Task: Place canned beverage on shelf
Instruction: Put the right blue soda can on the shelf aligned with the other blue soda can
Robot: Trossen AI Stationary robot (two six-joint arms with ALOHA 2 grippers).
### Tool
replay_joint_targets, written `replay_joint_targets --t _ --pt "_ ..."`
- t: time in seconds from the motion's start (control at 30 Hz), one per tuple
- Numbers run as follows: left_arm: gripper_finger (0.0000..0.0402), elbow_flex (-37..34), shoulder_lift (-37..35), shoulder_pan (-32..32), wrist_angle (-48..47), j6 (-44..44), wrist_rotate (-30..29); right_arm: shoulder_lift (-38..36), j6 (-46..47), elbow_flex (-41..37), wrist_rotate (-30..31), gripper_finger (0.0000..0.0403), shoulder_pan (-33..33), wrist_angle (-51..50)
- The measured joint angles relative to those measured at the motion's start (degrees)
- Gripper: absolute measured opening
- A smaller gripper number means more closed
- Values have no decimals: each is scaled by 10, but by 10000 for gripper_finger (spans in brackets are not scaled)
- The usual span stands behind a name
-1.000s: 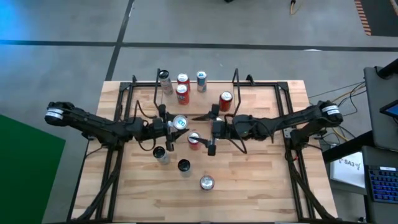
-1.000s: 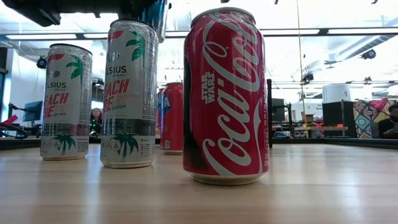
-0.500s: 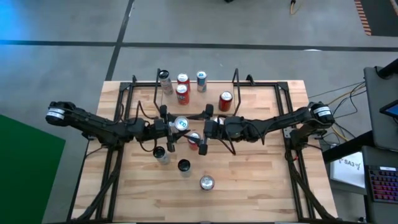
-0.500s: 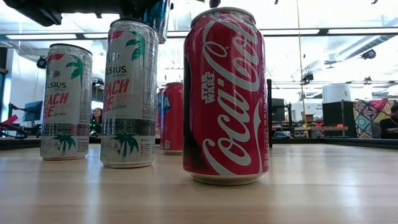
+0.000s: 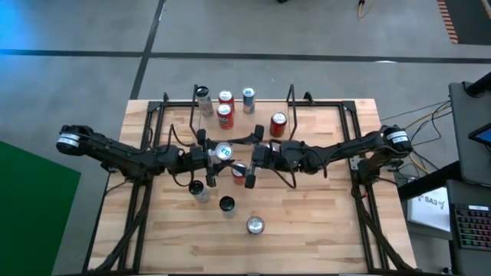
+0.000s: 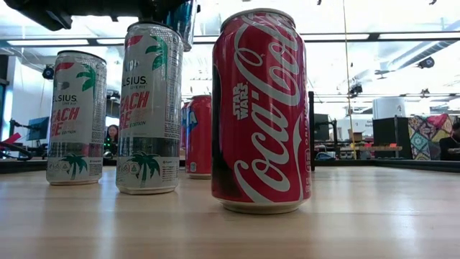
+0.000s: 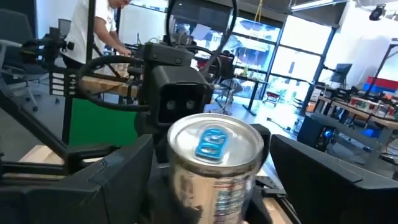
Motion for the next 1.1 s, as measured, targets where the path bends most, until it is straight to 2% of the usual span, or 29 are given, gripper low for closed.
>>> replay_joint_targets --t 0.13,0.4,0.5,0.67,1.1 --pt "222 0 0 0 0 0 0 25 5 0 -15 313 -7 28" --pt "223 0 0 0 0 0 -2 60 -9 34 1 309 -15 38" --pt "223 0 -1 0 -5 0 -3 61 -9 42 1 287 -16 19" --pt "227 0 -1 0 -6 -1 0 59 2 44 -2 217 -18 8" --pt "304 0 -5 1 -9 -29 0 41 27 45 7 217 -23 -35"
